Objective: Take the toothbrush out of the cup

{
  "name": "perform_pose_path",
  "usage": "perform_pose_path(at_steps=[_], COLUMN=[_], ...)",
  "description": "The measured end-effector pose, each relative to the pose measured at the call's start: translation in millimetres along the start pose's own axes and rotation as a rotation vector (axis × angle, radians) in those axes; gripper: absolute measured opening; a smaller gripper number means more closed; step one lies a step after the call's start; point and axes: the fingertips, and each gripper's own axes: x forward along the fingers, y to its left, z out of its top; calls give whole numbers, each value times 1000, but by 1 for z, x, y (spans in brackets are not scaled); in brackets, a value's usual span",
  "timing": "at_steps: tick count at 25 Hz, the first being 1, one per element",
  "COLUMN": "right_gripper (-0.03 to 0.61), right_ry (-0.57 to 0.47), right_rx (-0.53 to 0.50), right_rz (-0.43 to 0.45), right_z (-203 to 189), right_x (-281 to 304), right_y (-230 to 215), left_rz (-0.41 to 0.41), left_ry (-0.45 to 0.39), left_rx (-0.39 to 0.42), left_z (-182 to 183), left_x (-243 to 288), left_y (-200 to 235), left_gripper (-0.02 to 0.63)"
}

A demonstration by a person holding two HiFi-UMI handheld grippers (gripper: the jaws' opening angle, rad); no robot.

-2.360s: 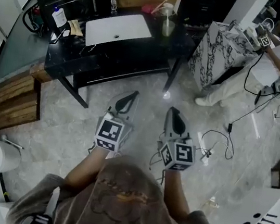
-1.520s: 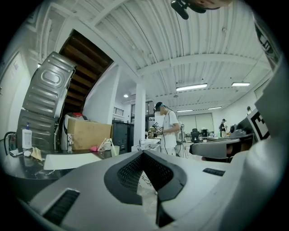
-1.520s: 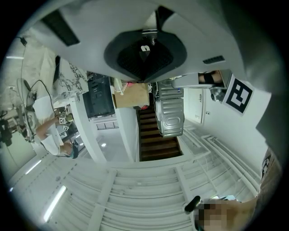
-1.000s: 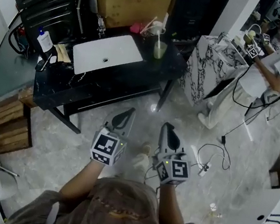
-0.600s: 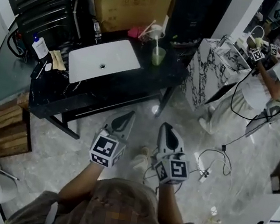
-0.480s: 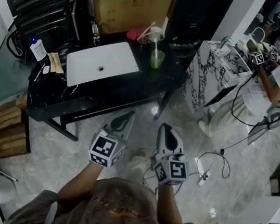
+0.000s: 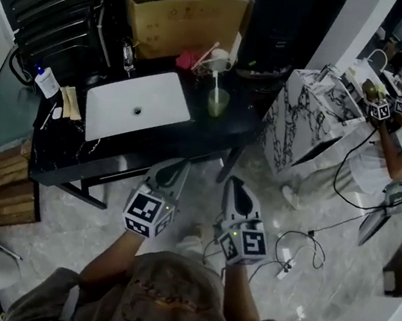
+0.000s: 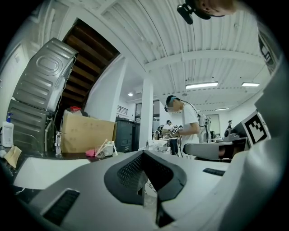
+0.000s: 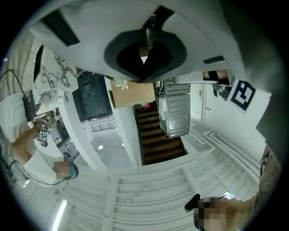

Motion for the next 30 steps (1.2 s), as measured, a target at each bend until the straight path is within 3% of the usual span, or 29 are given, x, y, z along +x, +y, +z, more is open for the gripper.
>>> perform_pose_path(at_steps=[9, 16, 30], right_gripper=[0, 0, 0], right_ry=[10, 33, 43], right_rx=[3, 12, 11], right_rz=[74, 143, 197], right_z=[18, 18, 18], right_x=[54, 87, 143], right_y=[-53, -80, -102], left_rz=[12, 79, 100], left_ry=[-27, -32, -58], left_rx=[-48, -48, -36], left_z=[16, 18, 32], left_x=[67, 107, 156], left_y=[16, 37, 69], left_gripper=[1, 2, 2])
